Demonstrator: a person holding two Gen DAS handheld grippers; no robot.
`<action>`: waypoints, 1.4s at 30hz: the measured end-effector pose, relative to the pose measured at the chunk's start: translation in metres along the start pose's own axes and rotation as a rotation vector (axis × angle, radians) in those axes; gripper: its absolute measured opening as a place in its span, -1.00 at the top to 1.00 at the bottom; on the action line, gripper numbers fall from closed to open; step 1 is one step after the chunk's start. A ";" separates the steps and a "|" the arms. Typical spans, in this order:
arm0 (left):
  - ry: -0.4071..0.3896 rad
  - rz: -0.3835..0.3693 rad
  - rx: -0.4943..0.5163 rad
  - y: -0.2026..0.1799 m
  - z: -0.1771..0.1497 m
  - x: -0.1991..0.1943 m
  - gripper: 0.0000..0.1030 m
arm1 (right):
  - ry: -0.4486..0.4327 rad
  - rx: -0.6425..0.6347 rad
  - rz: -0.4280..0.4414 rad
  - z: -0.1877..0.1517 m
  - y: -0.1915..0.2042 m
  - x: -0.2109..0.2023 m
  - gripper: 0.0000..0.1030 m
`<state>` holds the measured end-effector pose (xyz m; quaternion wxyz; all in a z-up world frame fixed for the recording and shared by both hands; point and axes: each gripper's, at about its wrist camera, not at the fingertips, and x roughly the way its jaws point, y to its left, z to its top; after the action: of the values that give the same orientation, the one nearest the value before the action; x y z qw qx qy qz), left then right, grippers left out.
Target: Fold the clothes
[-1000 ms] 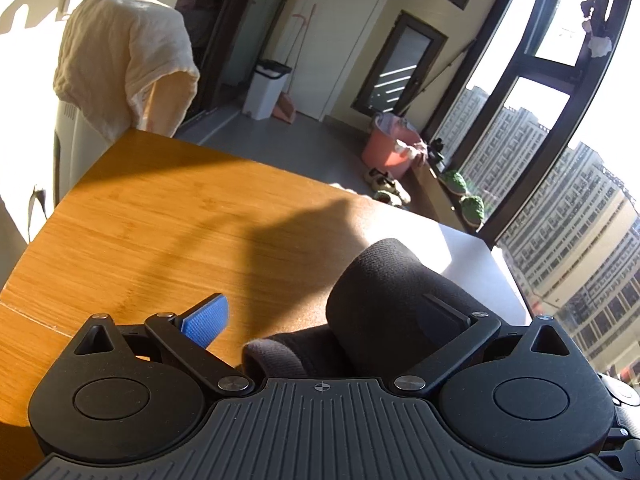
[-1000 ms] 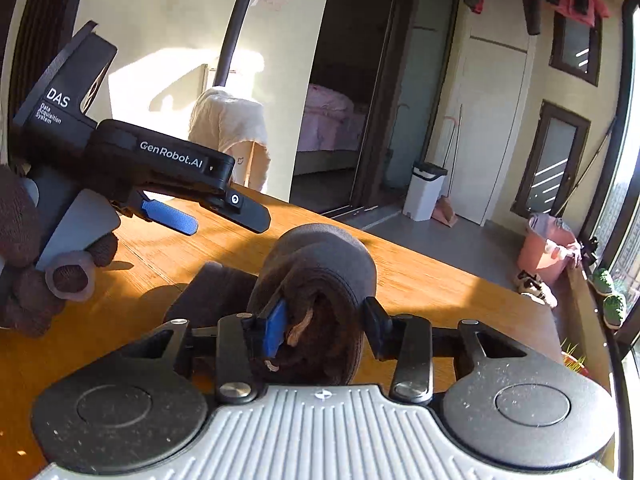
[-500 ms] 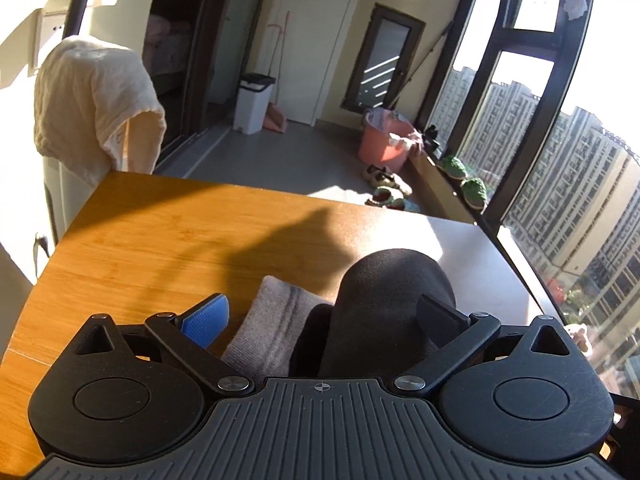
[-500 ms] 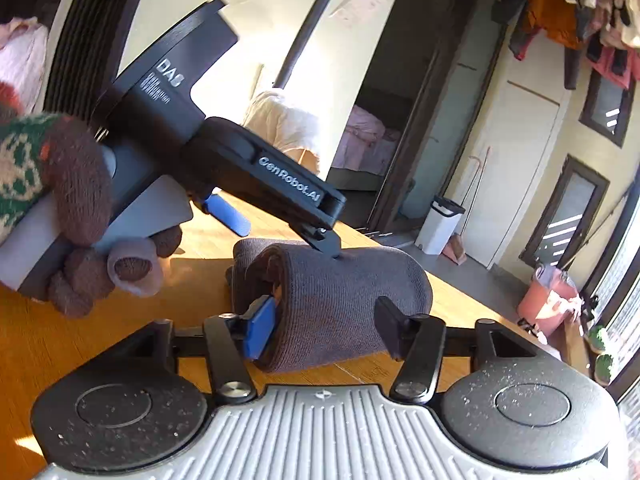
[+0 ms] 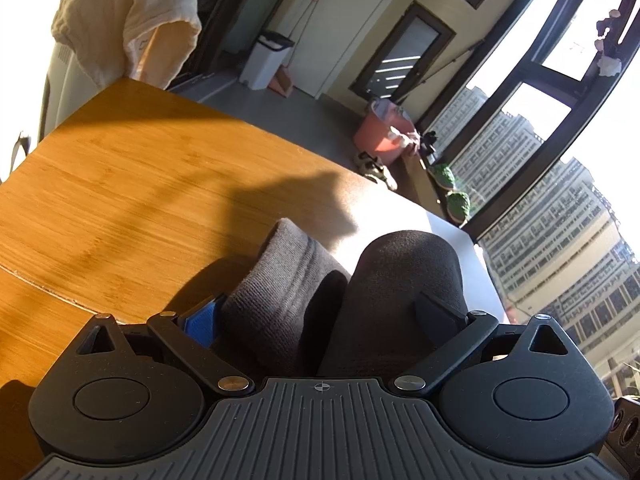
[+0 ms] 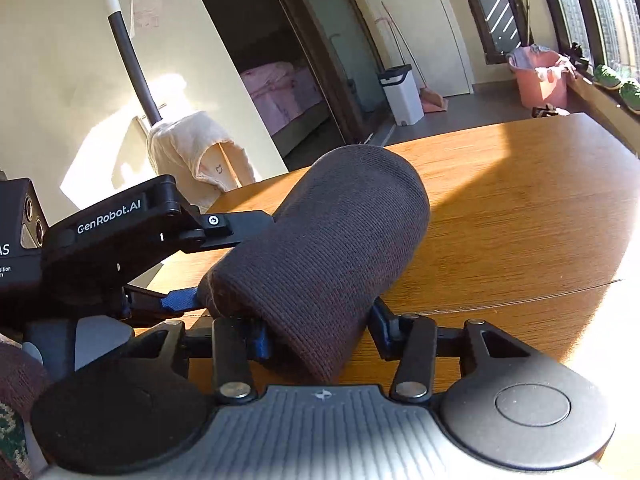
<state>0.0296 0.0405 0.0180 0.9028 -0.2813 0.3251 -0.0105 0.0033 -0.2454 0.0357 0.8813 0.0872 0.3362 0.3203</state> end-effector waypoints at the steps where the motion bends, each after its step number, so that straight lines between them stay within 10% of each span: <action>1: 0.004 -0.013 -0.019 0.001 -0.001 0.002 -0.97 | -0.010 -0.043 -0.033 0.002 -0.005 -0.006 0.17; 10: 0.072 -0.085 0.033 -0.029 -0.019 0.033 -0.95 | -0.109 -0.351 -0.274 0.022 -0.030 -0.044 0.06; 15: 0.078 -0.076 0.036 -0.031 -0.017 0.037 -0.95 | -0.182 -0.233 -0.213 0.024 -0.039 -0.056 -0.65; 19: 0.068 -0.048 0.033 -0.027 -0.019 0.032 -0.95 | -0.180 -0.157 -0.155 0.024 -0.037 -0.059 -0.75; 25: 0.051 -0.039 0.010 -0.020 -0.017 0.022 -0.95 | -0.166 -0.036 -0.318 0.032 -0.032 -0.029 -0.77; 28: 0.044 -0.055 0.010 -0.023 -0.015 0.020 -0.95 | -0.186 -0.223 -0.386 0.025 -0.023 -0.021 -0.01; 38: -0.010 -0.083 0.006 -0.023 0.003 0.001 -0.96 | -0.221 -1.417 -0.584 -0.082 0.087 0.030 0.07; 42: -0.012 -0.094 0.068 -0.041 0.011 -0.001 -0.98 | -0.233 -1.475 -0.585 -0.093 0.096 0.042 0.05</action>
<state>0.0426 0.0114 0.0468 0.9123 -0.2654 0.3056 -0.0624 -0.0819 -0.1496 -0.0224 0.7895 -0.5767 -0.0474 0.2047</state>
